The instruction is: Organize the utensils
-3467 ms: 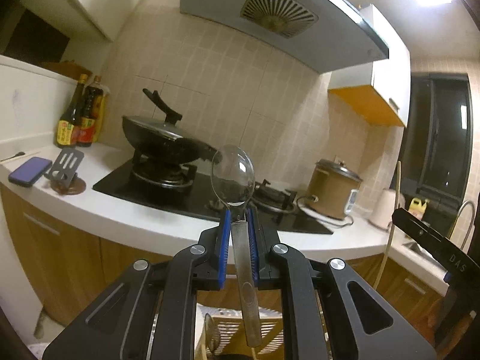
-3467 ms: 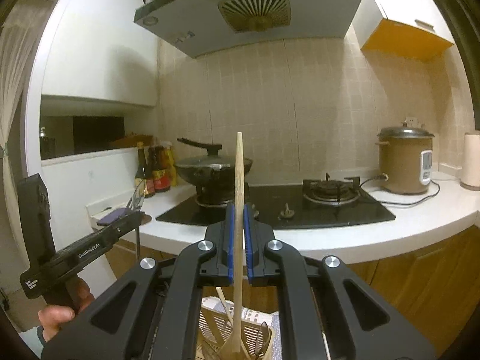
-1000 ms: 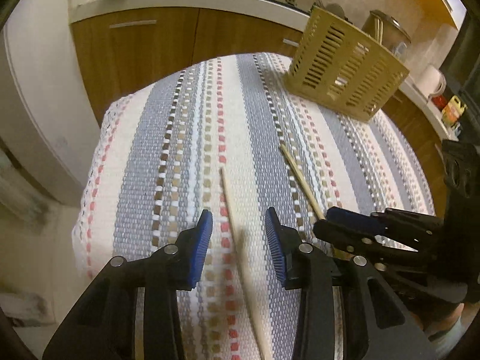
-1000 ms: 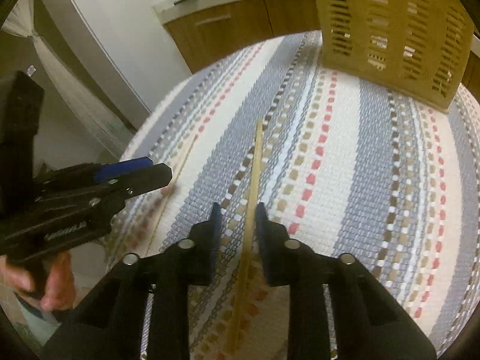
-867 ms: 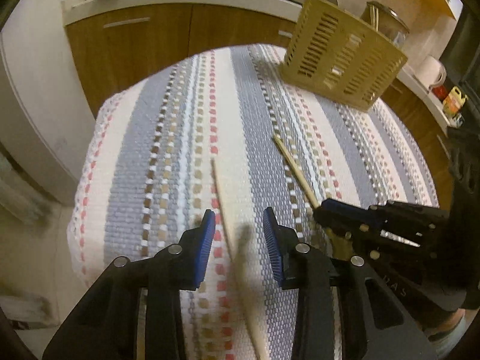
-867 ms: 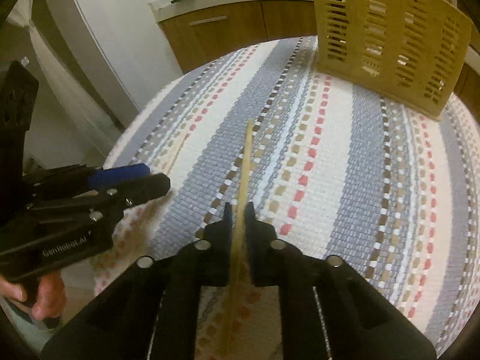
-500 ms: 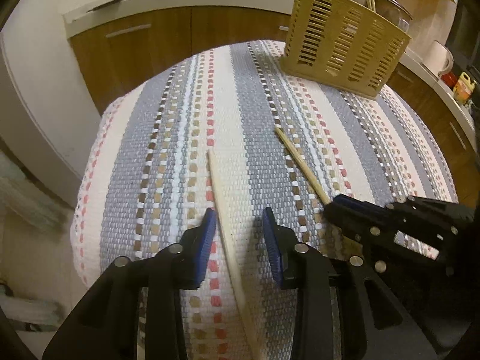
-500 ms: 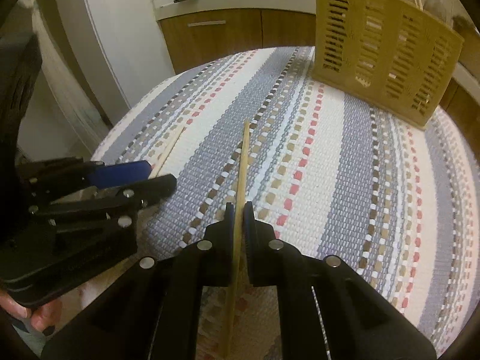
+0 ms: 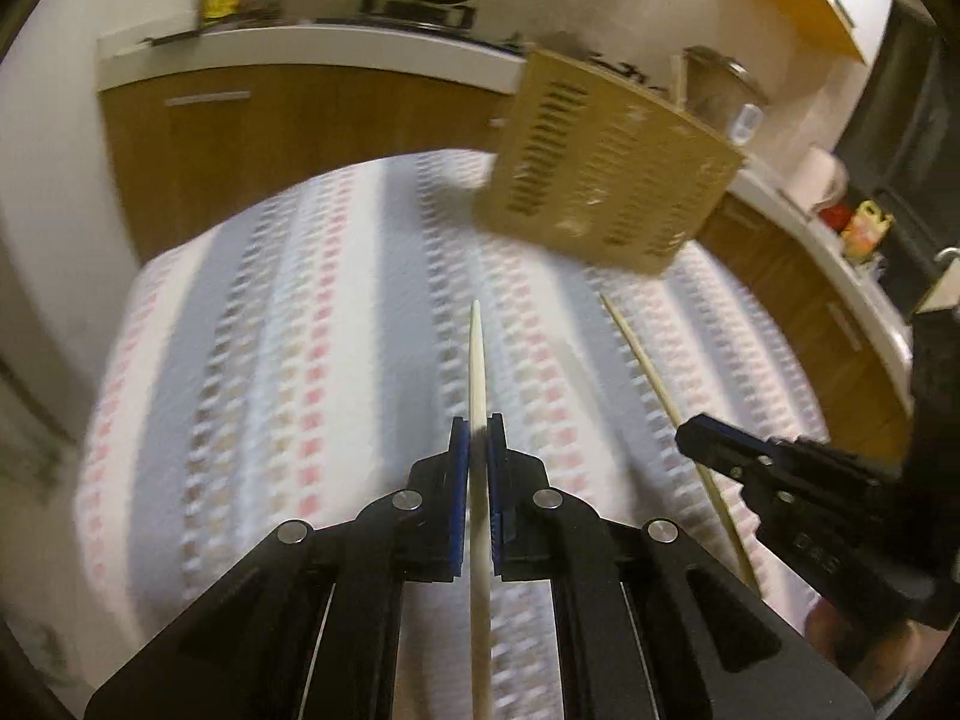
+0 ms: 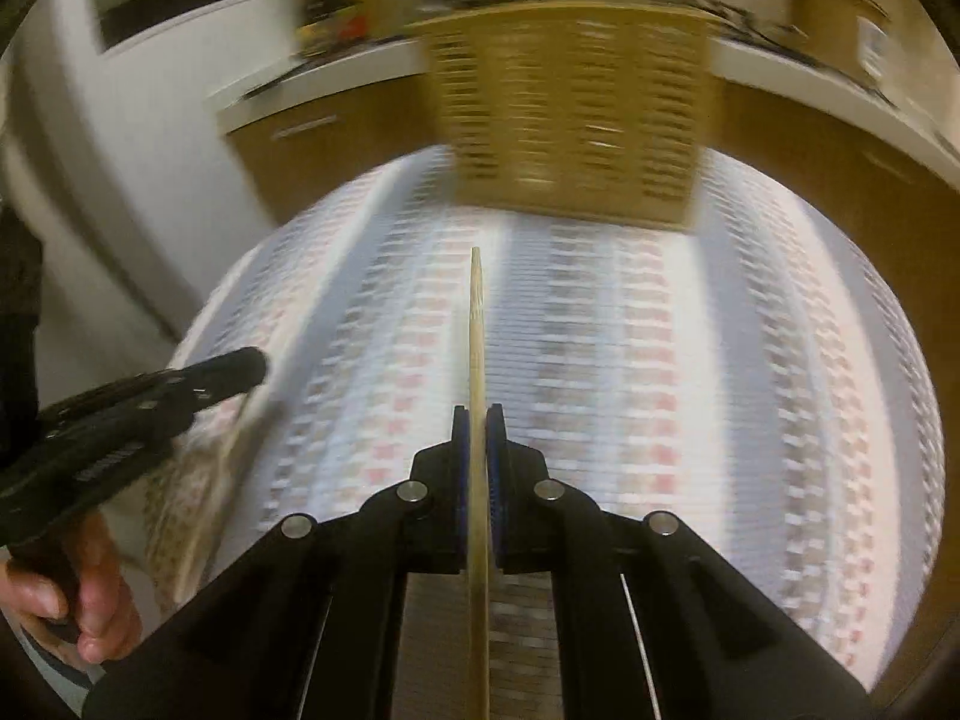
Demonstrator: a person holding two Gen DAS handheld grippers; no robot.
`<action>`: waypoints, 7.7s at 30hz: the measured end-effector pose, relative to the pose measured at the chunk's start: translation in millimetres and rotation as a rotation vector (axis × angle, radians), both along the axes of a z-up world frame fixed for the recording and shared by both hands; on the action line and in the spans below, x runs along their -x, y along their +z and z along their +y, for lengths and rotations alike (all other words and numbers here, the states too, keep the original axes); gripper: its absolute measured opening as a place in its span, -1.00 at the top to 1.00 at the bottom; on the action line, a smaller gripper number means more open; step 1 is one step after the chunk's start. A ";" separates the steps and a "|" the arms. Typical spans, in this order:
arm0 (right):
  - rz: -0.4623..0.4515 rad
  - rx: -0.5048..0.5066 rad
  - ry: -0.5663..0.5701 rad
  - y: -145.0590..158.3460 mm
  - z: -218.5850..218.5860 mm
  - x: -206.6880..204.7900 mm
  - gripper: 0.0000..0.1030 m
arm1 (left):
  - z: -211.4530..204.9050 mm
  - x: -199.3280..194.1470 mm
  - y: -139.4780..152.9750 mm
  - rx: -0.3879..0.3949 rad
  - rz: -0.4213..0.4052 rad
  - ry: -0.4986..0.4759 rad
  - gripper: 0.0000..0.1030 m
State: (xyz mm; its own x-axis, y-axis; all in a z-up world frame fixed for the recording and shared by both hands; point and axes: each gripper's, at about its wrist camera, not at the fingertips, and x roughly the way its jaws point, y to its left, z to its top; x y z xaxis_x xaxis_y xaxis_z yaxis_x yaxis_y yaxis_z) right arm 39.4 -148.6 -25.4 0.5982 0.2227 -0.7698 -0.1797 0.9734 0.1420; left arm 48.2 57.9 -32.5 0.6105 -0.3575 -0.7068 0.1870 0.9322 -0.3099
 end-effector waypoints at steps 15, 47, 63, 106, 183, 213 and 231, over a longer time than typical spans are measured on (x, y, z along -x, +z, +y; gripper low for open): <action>0.122 -0.010 -0.168 -16.1 -65.5 -10.8 0.90 | -61.0 -36.6 -19.1 -0.044 0.148 -0.012 0.91; 0.365 0.247 -0.019 -15.7 -24.7 -70.4 0.61 | -101.1 -92.7 -20.0 -0.321 0.353 -0.319 0.51; 0.172 0.089 0.048 24.6 -31.6 -45.5 0.92 | -106.1 -80.7 0.8 -0.203 0.171 -0.226 0.93; -0.714 -0.050 -0.088 180.4 -70.7 -139.8 0.91 | -71.2 -159.7 188.3 0.205 -0.756 0.097 0.93; -0.610 -0.013 -0.167 67.2 -54.7 20.2 -0.35 | -71.7 7.9 71.9 -0.001 -0.558 0.202 -0.59; -0.675 0.002 -0.241 89.3 -61.0 70.1 -0.44 | -78.1 55.6 85.3 -0.070 -0.627 0.262 -0.71; -0.645 0.034 -0.249 114.6 -53.1 84.8 -0.47 | -88.9 73.3 114.7 -0.145 -0.576 0.233 -0.75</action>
